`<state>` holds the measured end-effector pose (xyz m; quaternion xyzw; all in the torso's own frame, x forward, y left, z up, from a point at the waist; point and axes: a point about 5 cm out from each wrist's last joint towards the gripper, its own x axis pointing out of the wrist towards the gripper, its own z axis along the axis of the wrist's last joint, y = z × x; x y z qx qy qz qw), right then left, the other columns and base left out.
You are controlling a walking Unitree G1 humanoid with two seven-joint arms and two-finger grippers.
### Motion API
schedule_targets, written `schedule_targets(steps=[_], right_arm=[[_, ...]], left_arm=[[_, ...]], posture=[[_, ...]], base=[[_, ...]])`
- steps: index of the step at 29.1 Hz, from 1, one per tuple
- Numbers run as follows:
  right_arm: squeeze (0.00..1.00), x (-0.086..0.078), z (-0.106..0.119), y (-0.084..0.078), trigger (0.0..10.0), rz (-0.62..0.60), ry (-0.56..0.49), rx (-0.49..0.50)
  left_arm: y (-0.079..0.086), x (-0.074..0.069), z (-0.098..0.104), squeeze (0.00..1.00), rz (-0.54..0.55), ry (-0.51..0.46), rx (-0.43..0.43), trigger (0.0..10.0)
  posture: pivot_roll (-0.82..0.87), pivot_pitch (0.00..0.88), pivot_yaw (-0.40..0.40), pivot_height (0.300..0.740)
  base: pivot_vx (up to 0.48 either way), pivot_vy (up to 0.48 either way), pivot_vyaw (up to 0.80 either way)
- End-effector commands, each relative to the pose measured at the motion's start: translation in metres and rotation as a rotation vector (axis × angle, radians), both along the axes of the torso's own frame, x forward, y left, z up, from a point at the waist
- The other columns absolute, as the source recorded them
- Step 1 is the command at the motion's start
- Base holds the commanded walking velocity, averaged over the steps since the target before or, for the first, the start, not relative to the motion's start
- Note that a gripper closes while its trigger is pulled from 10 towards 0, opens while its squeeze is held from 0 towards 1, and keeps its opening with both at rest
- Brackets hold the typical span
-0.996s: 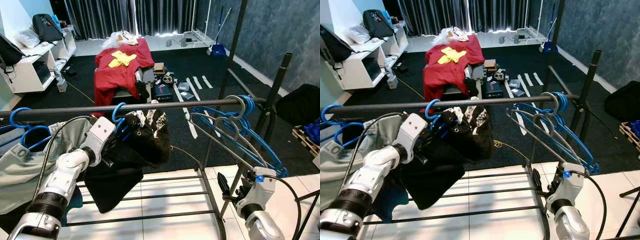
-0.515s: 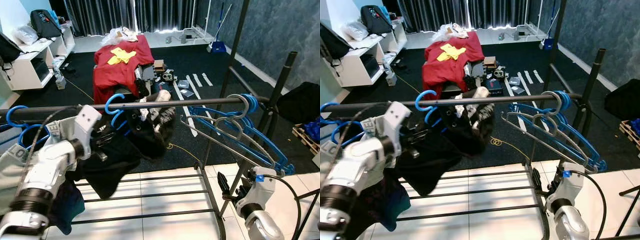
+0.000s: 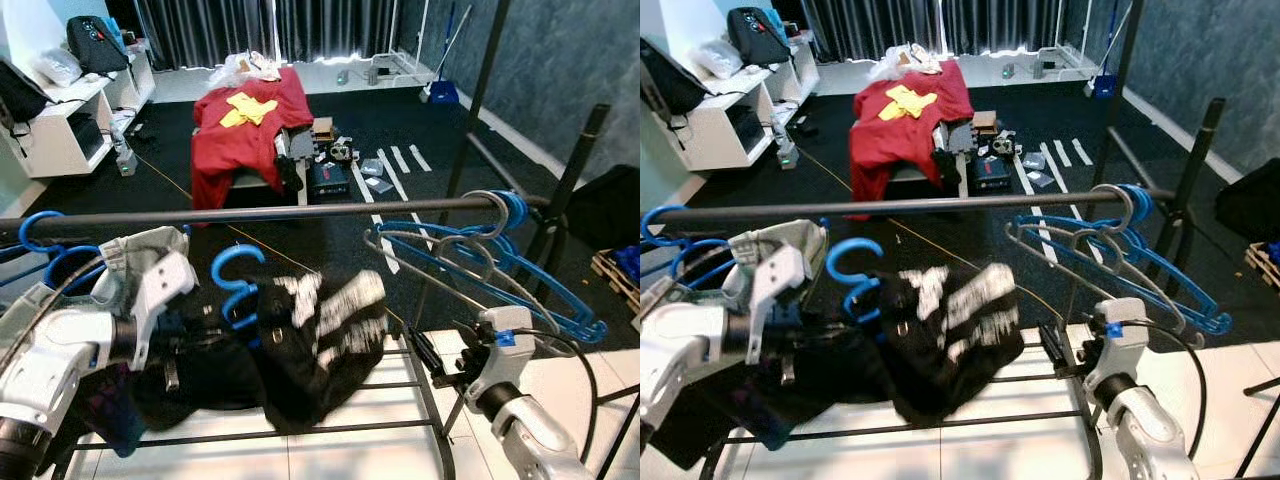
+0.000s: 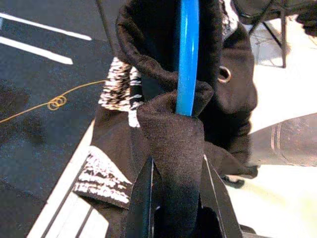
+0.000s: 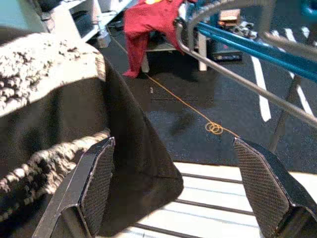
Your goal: Hang hanger
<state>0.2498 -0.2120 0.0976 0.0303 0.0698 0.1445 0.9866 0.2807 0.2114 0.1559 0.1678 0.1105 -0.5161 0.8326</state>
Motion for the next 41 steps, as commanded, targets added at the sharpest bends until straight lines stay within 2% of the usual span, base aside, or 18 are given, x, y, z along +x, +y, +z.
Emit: schedule_targets(steps=[1,2,5,6,8,9,10,11,13,18,22,27,31,33,34,36,38,41], right_arm=[[0.0,0.004,0.013,0.006,10.0,0.035,-0.035,0.013],[0.0,0.007,0.025,0.009,10.0,0.052,-0.074,0.035],[0.0,0.009,0.033,0.011,10.0,0.063,-0.099,0.051],[0.0,0.007,0.041,0.016,10.0,0.114,-0.116,0.059],[0.0,0.007,0.041,0.016,10.0,0.114,-0.116,0.059],[0.0,0.001,0.048,0.02,10.0,0.205,-0.117,0.038],[0.0,0.001,0.048,0.02,10.0,0.205,-0.117,0.038],[0.0,-0.008,0.054,0.022,10.0,0.295,-0.108,0.006],[0.0,-0.015,0.058,0.022,10.0,0.353,-0.097,-0.016],[0.0,-0.019,0.059,0.024,10.0,0.377,-0.078,-0.032],[0.0,-0.017,0.054,0.036,10.0,0.378,-0.058,-0.029],[0.0,-0.014,0.057,0.053,10.0,0.394,-0.058,0.003],[0.0,-0.014,0.06,0.056,10.0,0.402,-0.059,0.011],[0.0,-0.014,0.06,0.056,10.0,0.402,-0.059,0.011],[0.0,-0.013,0.06,0.058,10.0,0.399,-0.058,0.015],[0.0,-0.013,0.06,0.058,10.0,0.399,-0.058,0.015],[0.0,-0.01,0.057,0.063,10.0,0.362,-0.058,0.021],[0.0,-0.008,0.057,0.064,10.0,0.346,-0.059,0.023]], left_arm=[[-0.01,-0.001,0.001,0.0,-0.013,-0.011,-0.019,10.0],[-0.024,-0.002,-0.003,0.0,-0.026,-0.005,-0.063,10.0],[-0.032,-0.003,-0.004,0.0,-0.036,0.0,-0.094,10.0],[-0.041,-0.005,-0.005,0.0,-0.046,0.005,-0.121,10.0],[-0.041,-0.005,-0.005,0.0,-0.046,0.005,-0.121,10.0],[-0.047,-0.007,-0.007,0.0,-0.057,0.008,-0.124,10.0],[-0.047,-0.007,-0.007,0.0,-0.057,0.008,-0.124,10.0],[-0.051,-0.01,-0.01,0.0,-0.065,0.014,-0.114,10.0],[-0.052,-0.011,-0.012,0.0,-0.066,0.016,-0.102,10.0],[-0.052,-0.01,-0.012,0.0,-0.052,0.008,-0.091,10.0],[-0.06,-0.004,-0.01,0.0,-0.023,-0.018,-0.108,10.0],[-0.081,0.019,0.001,0.0,0.145,-0.127,-0.185,10.0],[-0.086,0.028,0.007,0.0,0.222,-0.142,-0.239,10.0],[-0.086,0.028,0.007,0.0,0.222,-0.142,-0.239,10.0],[-0.087,0.033,0.012,0.0,0.279,-0.168,-0.269,10.0],[-0.087,0.033,0.012,0.0,0.279,-0.168,-0.269,10.0],[-0.09,0.042,0.022,0.0,0.372,-0.184,-0.35,10.0],[-0.092,0.044,0.024,0.0,0.391,-0.182,-0.372,10.0]], posture=[[-0.12,0.0,0.035,0.74],[-0.12,0.0,0.036,0.74],[-0.12,0.0,0.035,0.74],[-0.12,0.0,0.036,0.74],[-0.12,0.0,0.036,0.74],[-0.12,0.0,0.039,0.74],[-0.12,0.0,0.039,0.74],[-0.13,0.0,0.042,0.74],[-0.13,0.0,0.043,0.74],[-0.13,0.0,0.046,0.74],[-0.13,0.0,0.047,0.74],[-0.14,0.0,0.047,0.74],[-0.13,0.0,0.047,0.74],[-0.13,0.0,0.047,0.74],[-0.14,0.0,0.048,0.74],[-0.14,0.0,0.048,0.74],[-0.14,0.0,0.05,0.74],[-0.14,0.0,0.05,0.74]], base=[[0.0,0.0,0.0],[0.0,0.0,0.0],[0.0,0.0,0.0],[0.0,0.0,0.0],[0.0,0.0,0.0],[-0.469,0.0,0.0],[-0.469,0.0,0.0],[-0.465,0.0,0.0],[-0.467,0.0,0.0],[-0.466,0.0,0.0],[-0.448,0.0,0.0],[-0.155,0.0,0.0],[0.0,0.0,0.0],[0.0,0.0,0.0],[0.0,0.0,0.0],[0.0,0.0,0.0],[0.0,0.0,0.0],[0.0,0.0,0.0]])
